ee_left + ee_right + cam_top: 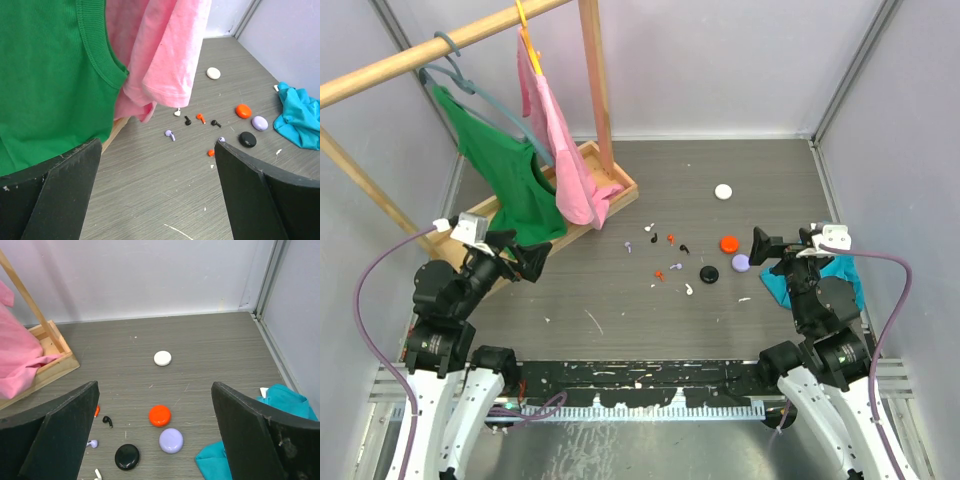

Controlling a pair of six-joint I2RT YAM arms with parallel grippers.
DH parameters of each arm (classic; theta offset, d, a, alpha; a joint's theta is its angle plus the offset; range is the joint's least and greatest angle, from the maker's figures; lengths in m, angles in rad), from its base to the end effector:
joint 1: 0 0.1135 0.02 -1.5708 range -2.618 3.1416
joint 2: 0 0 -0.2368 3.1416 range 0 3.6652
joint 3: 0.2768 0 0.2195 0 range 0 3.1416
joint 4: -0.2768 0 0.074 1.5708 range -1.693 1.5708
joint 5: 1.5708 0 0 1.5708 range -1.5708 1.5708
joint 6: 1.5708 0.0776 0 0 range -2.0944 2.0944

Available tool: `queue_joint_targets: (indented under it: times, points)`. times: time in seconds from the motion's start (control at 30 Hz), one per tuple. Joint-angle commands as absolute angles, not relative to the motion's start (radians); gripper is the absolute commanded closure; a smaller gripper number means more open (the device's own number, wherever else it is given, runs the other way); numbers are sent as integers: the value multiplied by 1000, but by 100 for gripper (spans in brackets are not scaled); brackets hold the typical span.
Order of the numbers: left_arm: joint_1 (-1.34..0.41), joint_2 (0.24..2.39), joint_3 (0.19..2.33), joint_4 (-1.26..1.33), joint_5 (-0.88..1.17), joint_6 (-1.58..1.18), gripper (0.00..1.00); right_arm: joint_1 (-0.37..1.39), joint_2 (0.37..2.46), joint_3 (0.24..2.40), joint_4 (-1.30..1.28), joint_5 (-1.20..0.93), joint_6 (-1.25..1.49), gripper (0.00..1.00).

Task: Insert the wireless bluetooth earbuds into the charging case
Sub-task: Pick up the charging case at the center of the board.

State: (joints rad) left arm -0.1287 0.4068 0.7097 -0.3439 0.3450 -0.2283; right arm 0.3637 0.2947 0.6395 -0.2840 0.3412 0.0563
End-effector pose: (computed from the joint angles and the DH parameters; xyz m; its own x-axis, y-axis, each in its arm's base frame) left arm 0.1286 -0.0431 0.3214 -0.1428 -0.1963 -0.9701 0.4349 0.8680 -0.2396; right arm 0.1202 0.0180 0.3190 0.0554 0.0778 -0.9954 -0.0262 0.9967 0.0765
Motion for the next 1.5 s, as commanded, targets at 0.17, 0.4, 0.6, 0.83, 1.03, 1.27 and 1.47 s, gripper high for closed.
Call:
queue_joint_targets:
  times: [0.17, 0.4, 0.6, 0.83, 1.03, 1.27, 1.47]
  points:
    - [-129, 402, 713, -220, 459, -335, 2, 369, 333, 673, -239, 276, 136, 0]
    - [-147, 439, 683, -225, 501, -476, 2, 370, 352, 625, -249, 268, 343, 0]
    - [-181, 491, 650, -265, 519, -607, 2, 369, 363, 552, -233, 158, 371, 0]
    - [-238, 561, 581, -266, 556, -717, 2, 369, 632, 588, -309, 26, 403, 0]
    - [-368, 559, 506, -255, 444, -754, 0, 370, 798, 579, -320, 8, 436, 0]
    - [-489, 624, 450, -195, 334, -767, 1, 385, 998, 602, -319, 45, 422, 4]
    - [-552, 725, 449, -117, 301, -754, 1, 390, 1178, 687, -319, 39, 360, 4]
